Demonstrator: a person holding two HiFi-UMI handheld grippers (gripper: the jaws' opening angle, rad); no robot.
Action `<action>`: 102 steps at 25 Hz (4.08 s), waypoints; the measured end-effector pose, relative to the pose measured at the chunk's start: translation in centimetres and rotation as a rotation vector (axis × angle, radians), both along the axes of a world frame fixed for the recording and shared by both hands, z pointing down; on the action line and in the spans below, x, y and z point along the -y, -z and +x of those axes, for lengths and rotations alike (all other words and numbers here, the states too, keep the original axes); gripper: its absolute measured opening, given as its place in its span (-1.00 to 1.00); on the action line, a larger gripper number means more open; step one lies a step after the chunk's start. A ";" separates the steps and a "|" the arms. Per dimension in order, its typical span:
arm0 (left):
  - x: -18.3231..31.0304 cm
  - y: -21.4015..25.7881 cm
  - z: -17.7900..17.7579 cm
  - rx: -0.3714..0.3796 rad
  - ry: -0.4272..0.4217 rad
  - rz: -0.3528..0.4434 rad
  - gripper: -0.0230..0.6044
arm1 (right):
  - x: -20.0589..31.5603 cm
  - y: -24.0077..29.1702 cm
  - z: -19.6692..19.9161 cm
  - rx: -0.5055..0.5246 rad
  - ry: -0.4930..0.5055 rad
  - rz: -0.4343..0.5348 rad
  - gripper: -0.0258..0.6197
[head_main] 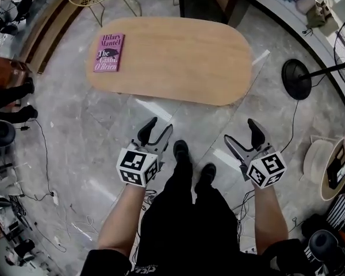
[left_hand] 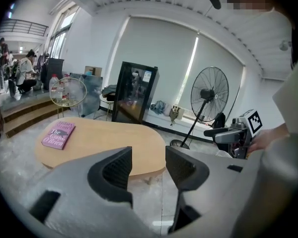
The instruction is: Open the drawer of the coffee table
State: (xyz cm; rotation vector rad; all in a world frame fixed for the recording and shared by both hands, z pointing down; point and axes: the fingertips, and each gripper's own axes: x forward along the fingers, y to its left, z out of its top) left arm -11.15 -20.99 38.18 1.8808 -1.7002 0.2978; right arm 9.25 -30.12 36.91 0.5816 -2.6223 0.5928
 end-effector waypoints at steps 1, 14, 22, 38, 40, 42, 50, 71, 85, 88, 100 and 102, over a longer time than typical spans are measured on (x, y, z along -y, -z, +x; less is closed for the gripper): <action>0.2 -0.7 -0.6 -0.005 0.011 0.000 -0.26 | -0.1 -0.6 -0.3 -0.020 0.010 0.002 0.33; -0.1 -12.4 -0.3 -0.015 -0.013 -0.045 -0.25 | -0.3 -14.2 1.0 -0.146 0.072 -0.004 0.35; 2.2 -20.9 -0.7 0.024 -0.016 -0.032 -0.26 | 1.7 -22.8 3.0 -0.147 0.023 -0.007 0.35; 3.1 -37.5 -5.3 0.168 -0.040 0.024 -0.25 | 5.0 -39.6 1.2 -0.088 0.016 0.116 0.45; 3.2 -38.9 -6.3 0.184 -0.033 0.038 -0.24 | 5.5 -40.7 1.1 -0.069 0.001 0.145 0.44; 3.5 -40.0 -7.4 0.183 -0.009 0.062 -0.22 | 6.1 -41.4 1.0 -0.053 -0.005 0.181 0.44; 4.7 -41.9 -10.4 0.169 0.060 0.118 -0.16 | 7.8 -42.5 0.9 0.007 -0.016 0.285 0.39; 7.8 -40.2 -11.8 0.228 0.027 0.133 -0.01 | 10.2 -39.9 0.8 0.025 0.004 0.298 0.07; 8.8 -41.0 -11.4 0.310 -0.006 0.080 0.02 | 10.8 -40.6 0.5 0.019 0.004 0.312 -0.15; 8.8 -40.9 -11.2 0.273 0.004 0.083 0.03 | 10.7 -40.5 0.7 0.030 -0.008 0.302 -0.21; 5.0 -40.9 -10.0 0.315 -0.029 0.071 -0.07 | 7.9 -40.5 2.2 0.011 0.000 0.324 -0.34; 4.4 -40.9 -9.8 0.302 -0.028 0.075 -0.08 | 7.2 -40.5 2.5 -0.003 0.016 0.326 -0.37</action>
